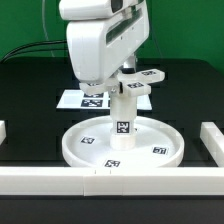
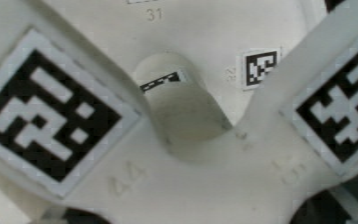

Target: Assemble round table

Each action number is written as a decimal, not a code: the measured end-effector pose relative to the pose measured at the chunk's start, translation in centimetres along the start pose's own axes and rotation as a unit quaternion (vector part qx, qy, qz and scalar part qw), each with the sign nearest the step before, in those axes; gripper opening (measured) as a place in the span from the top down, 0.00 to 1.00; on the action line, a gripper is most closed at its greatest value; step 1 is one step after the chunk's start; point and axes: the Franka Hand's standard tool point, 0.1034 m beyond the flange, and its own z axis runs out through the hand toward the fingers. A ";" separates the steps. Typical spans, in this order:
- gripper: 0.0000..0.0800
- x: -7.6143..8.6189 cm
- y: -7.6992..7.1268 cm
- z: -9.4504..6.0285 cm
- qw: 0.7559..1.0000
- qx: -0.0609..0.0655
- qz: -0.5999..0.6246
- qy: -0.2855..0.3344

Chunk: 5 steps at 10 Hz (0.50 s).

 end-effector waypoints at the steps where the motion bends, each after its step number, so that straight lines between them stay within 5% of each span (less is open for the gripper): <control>1: 0.43 0.0 0.0 0.0 1.000 0.000 0.000 0.000; 5: 0.43 0.0 0.0 0.0 1.000 0.000 0.011 0.000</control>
Offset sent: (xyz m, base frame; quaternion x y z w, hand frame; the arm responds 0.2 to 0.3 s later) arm 0.0000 0.0000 0.0000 0.0000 0.0000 0.0000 1.0000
